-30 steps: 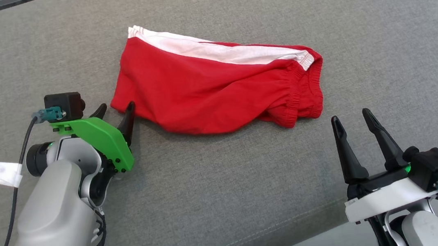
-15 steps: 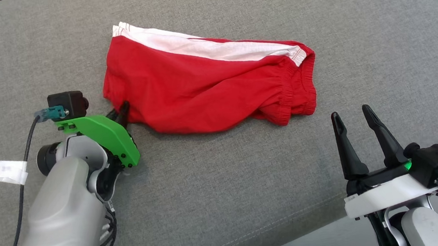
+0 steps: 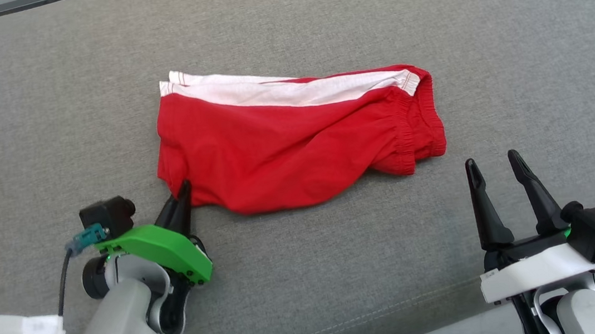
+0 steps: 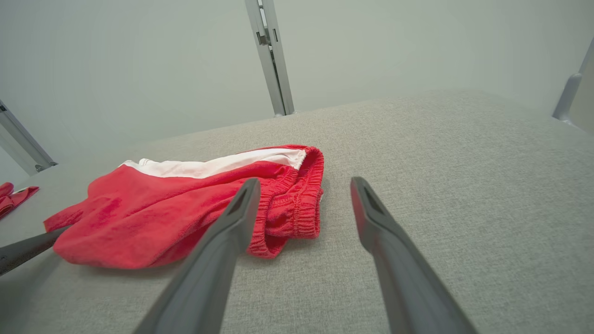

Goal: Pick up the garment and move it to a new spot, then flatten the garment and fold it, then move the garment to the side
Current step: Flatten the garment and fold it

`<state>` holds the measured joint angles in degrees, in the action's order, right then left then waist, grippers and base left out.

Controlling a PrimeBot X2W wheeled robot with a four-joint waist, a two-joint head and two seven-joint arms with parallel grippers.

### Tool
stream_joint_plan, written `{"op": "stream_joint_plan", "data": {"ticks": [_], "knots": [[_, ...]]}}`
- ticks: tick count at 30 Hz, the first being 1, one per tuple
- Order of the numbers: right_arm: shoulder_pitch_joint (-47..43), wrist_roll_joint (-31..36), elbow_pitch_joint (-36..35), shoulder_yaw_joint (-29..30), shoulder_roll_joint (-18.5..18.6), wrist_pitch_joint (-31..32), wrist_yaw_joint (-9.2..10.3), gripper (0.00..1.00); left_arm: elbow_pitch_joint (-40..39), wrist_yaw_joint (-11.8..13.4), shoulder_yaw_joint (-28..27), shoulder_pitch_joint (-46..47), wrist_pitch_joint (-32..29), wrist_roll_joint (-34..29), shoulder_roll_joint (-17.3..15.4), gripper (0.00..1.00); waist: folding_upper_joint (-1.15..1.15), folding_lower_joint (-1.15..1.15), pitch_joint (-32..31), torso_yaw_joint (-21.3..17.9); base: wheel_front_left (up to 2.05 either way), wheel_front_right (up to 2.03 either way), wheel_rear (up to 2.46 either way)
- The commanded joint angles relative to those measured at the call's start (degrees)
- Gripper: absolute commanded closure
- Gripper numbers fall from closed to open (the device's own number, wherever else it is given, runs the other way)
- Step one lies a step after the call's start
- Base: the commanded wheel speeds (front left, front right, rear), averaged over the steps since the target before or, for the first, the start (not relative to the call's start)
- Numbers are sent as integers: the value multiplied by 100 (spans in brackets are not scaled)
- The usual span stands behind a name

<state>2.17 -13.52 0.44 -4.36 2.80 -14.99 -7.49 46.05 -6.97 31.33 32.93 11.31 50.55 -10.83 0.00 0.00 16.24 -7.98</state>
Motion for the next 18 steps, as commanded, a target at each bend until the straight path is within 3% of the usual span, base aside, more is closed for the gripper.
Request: {"op": "stream_joint_plan", "data": {"ticks": [1,12,13,14,18], "knots": [[-82,32,8,18,9,-17,0,0,-101,60,-28,-154,66,9,-7,100,0,0,-122,195,0,0,0],[-193,159,-53,112,63,238,1,0,-1756,687,37,-1427,24,49,-70,100,0,0,-366,756,0,0,0],[-190,152,-56,110,65,272,0,0,-1859,722,53,-1482,-47,69,-88,62,0,0,-377,764,0,0,0],[-188,136,-56,109,67,277,0,0,-1957,762,85,-1516,-96,44,-122,0,0,0,-391,770,0,0,0],[-177,92,-10,132,77,325,0,0,-2299,1055,14,-1617,5,-162,-331,0,0,0,-438,752,0,0,0]]}}
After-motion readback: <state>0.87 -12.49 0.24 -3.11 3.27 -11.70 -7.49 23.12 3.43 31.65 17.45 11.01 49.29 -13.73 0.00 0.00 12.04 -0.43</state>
